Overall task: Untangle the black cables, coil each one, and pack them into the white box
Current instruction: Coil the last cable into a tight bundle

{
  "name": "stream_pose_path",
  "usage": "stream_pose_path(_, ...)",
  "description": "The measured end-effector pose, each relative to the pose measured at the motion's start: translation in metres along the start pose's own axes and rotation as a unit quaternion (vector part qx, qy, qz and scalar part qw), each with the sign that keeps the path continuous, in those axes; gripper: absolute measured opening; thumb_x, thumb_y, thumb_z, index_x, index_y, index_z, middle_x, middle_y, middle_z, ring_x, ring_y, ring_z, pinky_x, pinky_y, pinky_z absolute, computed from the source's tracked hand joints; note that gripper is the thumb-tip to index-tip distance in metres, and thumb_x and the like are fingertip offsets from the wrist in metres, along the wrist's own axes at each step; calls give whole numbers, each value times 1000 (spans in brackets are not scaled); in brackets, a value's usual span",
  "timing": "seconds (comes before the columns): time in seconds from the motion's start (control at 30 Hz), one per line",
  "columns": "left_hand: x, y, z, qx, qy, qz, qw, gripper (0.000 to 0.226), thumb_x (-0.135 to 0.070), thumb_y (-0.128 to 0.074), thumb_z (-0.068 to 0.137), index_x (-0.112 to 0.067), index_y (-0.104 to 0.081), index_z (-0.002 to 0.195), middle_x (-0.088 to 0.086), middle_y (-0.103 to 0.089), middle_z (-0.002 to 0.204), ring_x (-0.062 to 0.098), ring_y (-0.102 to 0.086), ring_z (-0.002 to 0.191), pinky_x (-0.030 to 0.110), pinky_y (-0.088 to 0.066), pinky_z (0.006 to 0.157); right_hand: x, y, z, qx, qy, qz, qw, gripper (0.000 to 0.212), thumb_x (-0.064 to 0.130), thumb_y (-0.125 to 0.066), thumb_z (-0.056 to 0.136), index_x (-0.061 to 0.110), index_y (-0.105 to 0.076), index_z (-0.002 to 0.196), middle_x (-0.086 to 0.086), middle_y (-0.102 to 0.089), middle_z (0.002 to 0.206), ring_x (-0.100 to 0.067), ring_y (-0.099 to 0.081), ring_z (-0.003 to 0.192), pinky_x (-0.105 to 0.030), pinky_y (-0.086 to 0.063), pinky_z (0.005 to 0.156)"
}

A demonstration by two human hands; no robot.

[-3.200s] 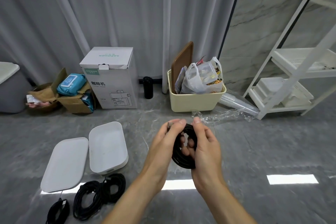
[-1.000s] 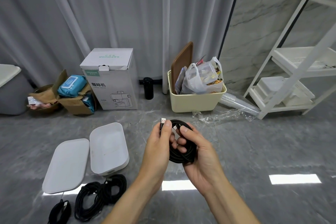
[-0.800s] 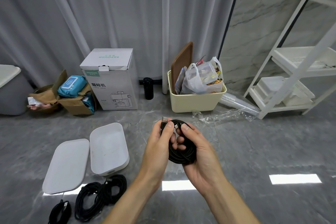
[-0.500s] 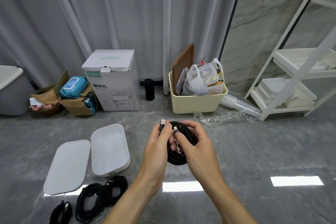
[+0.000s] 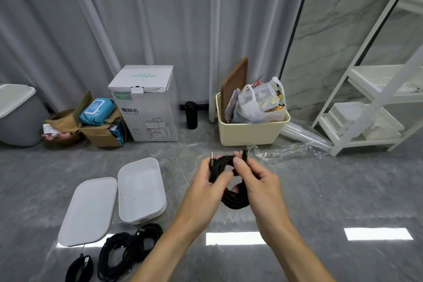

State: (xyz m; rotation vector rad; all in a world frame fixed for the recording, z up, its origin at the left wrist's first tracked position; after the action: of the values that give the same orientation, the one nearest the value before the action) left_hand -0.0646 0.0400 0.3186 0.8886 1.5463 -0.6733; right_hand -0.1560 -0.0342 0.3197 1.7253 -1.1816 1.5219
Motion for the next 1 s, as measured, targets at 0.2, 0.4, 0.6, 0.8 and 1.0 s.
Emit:
stream_pose_path(0.2,5,3,3,-38,32,4,999,29,-12,-55,96,-32,-60,115,-13,-72,95,0,-66,89,13,-46,77,-6,3,3,123,-116,103,980,29,9,-69,86,16,-68,114,1,-61,75,-11,-48,56,-20,-46,58)
stream_pose_path(0.4,5,2,3,-28,56,-83,995,26,-16,-56,92,-38,-70,96,-5,-53,62,11,-52,61,32,-45,72,-5,1,2,184,-127,130,966,38,11,-69,80,8,-68,118,-10,-64,89,-15,-54,65,-24,-48,62)
stream_pose_path(0.6,4,-4,6,-33,53,-67,996,20,-10,-51,95,-19,-68,100,-2,-55,55,11,-50,49,24,-46,55,-8,-8,-2,154,-94,137,974,24,14,-61,92,8,-71,113,-5,-46,69,-11,-40,55,-21,-43,54)
stream_pose_path(0.8,2,0,8,-49,46,-77,995,18,-13,-56,93,-21,-72,95,8,-55,64,20,-46,57,31,-41,55,-8,-19,-4,116,-109,210,965,31,14,-62,90,9,-60,121,-2,-30,56,-10,-30,44,-21,-35,44)
stream_pose_path(1.0,-1,5,3,-7,45,-152,987,21,-17,-64,83,-15,-71,103,6,-59,66,17,-54,64,33,-49,73,2,-21,-3,104,-69,214,969,33,15,-62,88,9,-60,121,1,-43,54,-7,-32,43,-17,-34,42)
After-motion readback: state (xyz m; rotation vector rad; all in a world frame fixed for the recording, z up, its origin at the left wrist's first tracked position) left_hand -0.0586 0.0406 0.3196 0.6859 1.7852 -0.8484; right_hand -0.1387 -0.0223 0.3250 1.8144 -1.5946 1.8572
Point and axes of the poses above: each hand's wrist, its own z-axis towards the middle knuckle, its own y-axis out of the back of the hand, x = y × z, the point moved 3 cm from there along z, towards the middle knuckle
